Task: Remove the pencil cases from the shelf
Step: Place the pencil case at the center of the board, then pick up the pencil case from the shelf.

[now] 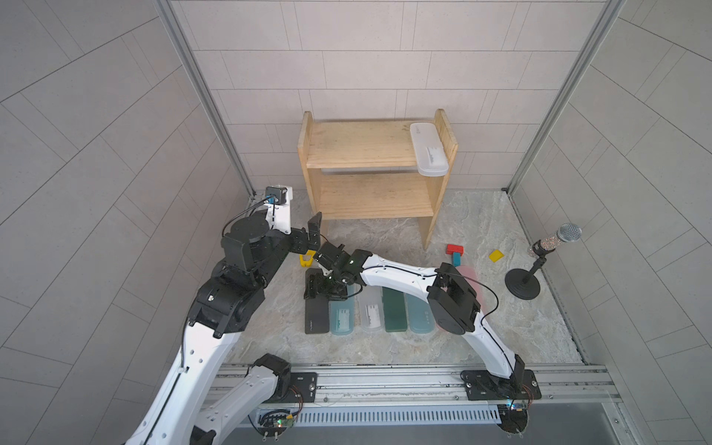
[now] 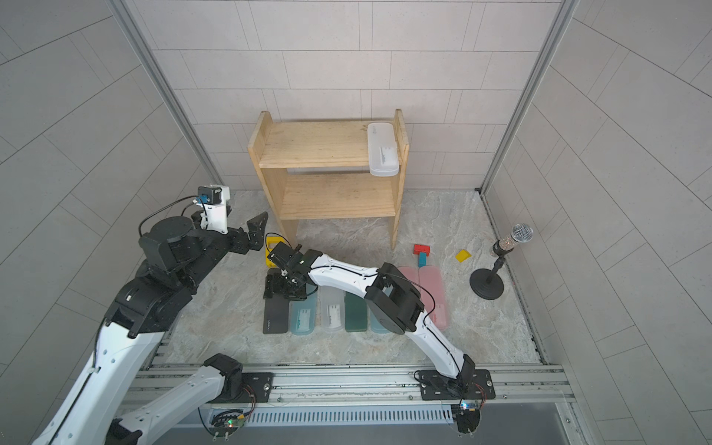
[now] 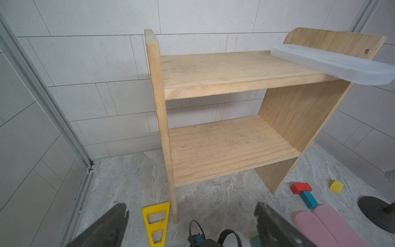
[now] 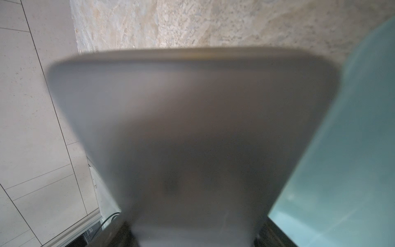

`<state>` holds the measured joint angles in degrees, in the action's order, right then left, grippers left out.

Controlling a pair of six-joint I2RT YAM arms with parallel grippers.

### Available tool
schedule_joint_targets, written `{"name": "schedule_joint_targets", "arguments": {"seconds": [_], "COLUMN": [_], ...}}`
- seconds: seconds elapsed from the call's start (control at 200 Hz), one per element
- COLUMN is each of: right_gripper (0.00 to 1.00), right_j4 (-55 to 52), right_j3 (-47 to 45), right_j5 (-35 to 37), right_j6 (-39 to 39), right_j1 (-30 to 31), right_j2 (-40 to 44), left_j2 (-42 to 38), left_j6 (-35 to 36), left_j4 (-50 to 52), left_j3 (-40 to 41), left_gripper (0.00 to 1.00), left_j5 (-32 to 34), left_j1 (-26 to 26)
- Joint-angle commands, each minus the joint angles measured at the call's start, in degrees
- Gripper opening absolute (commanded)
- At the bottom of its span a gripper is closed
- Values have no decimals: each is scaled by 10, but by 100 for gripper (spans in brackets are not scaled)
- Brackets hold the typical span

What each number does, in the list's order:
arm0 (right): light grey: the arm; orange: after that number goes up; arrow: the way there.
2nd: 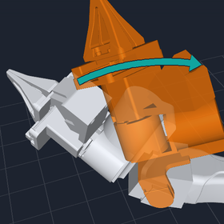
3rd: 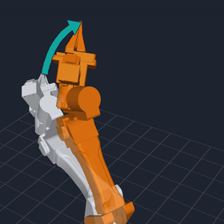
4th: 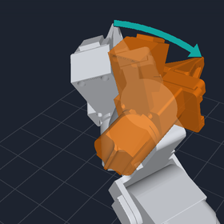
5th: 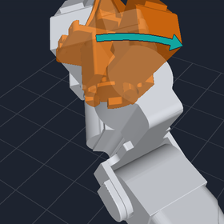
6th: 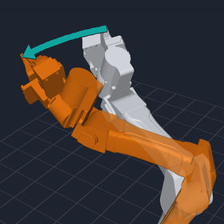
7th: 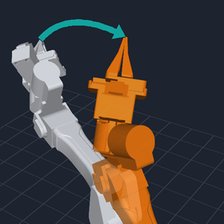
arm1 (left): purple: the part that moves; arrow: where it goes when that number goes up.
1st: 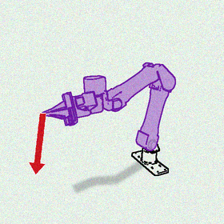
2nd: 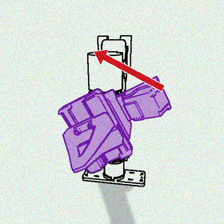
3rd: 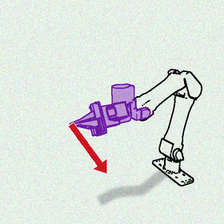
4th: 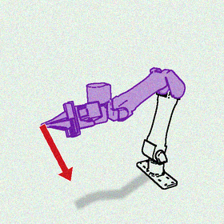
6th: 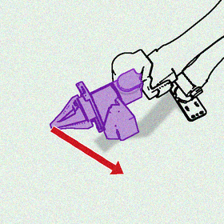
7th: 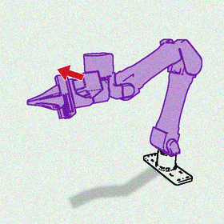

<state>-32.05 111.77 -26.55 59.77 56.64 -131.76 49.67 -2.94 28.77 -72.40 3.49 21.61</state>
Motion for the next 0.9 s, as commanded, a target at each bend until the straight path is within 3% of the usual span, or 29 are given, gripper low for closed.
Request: {"name": "schedule_joint_targets", "arguments": {"seconds": [0.0, 0.22, 0.34, 0.42, 0.535, 0.675, 0.725, 0.775, 0.896], "right_gripper": [87, 95, 97, 99, 100, 100, 100, 100, 100], "right_j4": [-6, -1, 9, 9, -14, -55, -53, -46, -18], "right_j3": [15, -12, -65, -115, -187, -290, -339, -387, -505], "right_j5": [14, 28, 60, 106, 153, 224, 250, 256, 192], "right_j6": [-12, -18, -40, -72, -110, -144, -141, -130, -94], "right_j1": [-8, -16, -30, -42, -59, -67, -72, -85, -169], "right_j2": [14, 49, 123, 194, 292, 415, 465, 508, 609], "left_j2": [-1, 6, 14, 24, 64, 110, 132, 160, 205], "left_j6": [5, -16, -53, -100, -177, -353, -415, -435, -441], "left_j4": [0, -5, -14, -39, -80, -233, -285, -306, -320], "left_j3": [-12, -24, -33, -35, -53, -27, -17, -24, -53], "left_gripper": [100, 100, 100, 100, 100, 100, 100, 100, 100], "left_j5": [-1, -13, -40, -80, -198, -300, -314, -330, -309], "left_j1": [-3, -3, -3, -3, -3, -2, 4, 19, 72]}}
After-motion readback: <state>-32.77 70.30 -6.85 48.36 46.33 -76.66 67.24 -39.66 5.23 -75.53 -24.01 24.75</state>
